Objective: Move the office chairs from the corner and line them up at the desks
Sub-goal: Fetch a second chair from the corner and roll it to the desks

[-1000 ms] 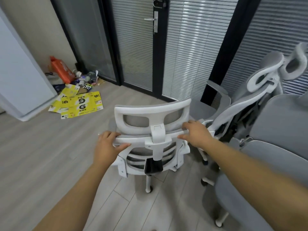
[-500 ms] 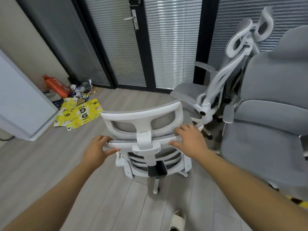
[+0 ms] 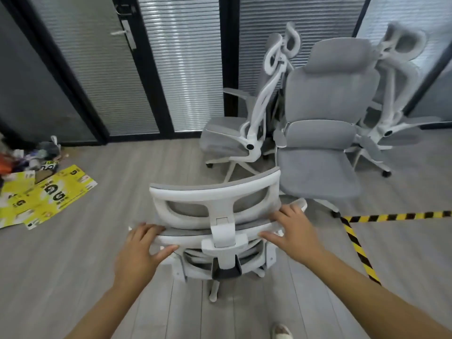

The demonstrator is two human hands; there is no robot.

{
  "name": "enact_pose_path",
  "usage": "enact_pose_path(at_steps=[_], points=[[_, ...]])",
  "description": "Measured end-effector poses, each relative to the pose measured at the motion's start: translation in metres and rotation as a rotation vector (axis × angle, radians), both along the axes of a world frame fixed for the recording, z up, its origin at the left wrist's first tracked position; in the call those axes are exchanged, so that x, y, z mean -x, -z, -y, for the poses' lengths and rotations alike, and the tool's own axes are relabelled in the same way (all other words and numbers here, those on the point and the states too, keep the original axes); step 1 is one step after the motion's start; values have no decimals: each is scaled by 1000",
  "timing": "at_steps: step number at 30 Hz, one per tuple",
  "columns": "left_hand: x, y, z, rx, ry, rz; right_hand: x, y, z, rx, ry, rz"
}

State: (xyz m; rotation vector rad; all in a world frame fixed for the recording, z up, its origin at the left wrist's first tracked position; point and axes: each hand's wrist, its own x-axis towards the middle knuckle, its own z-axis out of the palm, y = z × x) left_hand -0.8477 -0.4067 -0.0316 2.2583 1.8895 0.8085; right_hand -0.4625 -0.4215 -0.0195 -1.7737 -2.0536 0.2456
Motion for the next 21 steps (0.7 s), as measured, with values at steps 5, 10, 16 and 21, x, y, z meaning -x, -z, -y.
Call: enact_pose_path(at_steps=[5,10,16,21], points=[[25,6,50,9,119,-31,34,3,110,-35,203,-99],[40,2,90,26,260,-38,73,-3,206,-54,407,-189],[38,-2,126,48,413,-18,97,-8,297,-33,588,-246],[16,-3,159,60,499,-59,99,-10,371,-77,684,-271]])
